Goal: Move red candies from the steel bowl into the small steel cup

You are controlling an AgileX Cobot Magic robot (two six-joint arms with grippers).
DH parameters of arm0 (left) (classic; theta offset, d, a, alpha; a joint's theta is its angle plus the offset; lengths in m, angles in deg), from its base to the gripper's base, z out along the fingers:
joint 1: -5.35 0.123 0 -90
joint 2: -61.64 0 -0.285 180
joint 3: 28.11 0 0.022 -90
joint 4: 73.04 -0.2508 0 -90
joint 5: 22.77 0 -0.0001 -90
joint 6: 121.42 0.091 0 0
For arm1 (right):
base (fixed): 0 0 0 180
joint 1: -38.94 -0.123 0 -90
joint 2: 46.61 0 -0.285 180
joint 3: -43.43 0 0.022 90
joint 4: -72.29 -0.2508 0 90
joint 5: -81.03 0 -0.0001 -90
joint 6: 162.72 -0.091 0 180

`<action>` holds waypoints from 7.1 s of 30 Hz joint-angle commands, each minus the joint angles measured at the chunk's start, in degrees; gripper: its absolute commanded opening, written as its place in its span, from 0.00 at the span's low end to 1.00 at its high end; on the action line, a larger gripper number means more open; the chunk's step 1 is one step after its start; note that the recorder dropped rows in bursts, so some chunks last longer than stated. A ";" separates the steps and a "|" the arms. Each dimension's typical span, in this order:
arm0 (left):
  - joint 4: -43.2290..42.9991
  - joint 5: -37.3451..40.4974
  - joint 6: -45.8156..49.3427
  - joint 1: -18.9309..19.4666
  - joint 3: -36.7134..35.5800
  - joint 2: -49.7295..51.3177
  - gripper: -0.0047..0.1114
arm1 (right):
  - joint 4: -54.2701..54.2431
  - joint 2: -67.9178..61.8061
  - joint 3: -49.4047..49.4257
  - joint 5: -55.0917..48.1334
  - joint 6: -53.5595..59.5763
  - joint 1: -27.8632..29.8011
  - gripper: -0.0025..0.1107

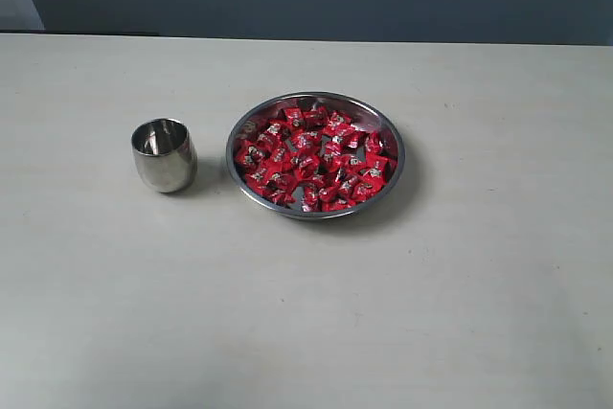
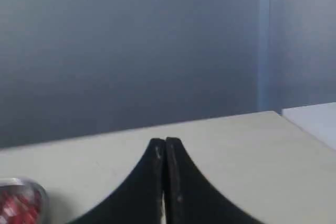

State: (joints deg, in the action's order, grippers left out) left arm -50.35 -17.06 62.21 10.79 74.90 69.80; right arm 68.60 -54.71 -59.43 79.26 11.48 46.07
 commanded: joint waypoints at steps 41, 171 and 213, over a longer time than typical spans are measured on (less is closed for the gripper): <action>0.59 -0.10 -0.03 0.08 -0.23 -0.38 0.04 | 2.44 -33.82 -31.65 3.36 -7.35 0.18 0.02; 0.59 -0.10 -0.03 0.08 -0.23 -0.38 0.04 | -2.20 -129.22 -93.89 -37.47 25.47 -29.53 0.37; 0.59 -0.14 -0.03 0.08 -0.23 -0.38 0.04 | -61.97 -123.46 -93.89 -29.39 63.71 -40.59 0.02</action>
State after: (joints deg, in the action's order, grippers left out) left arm -50.35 -16.94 62.21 10.79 74.90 69.71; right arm 7.55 -178.49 -153.13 44.95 71.27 8.98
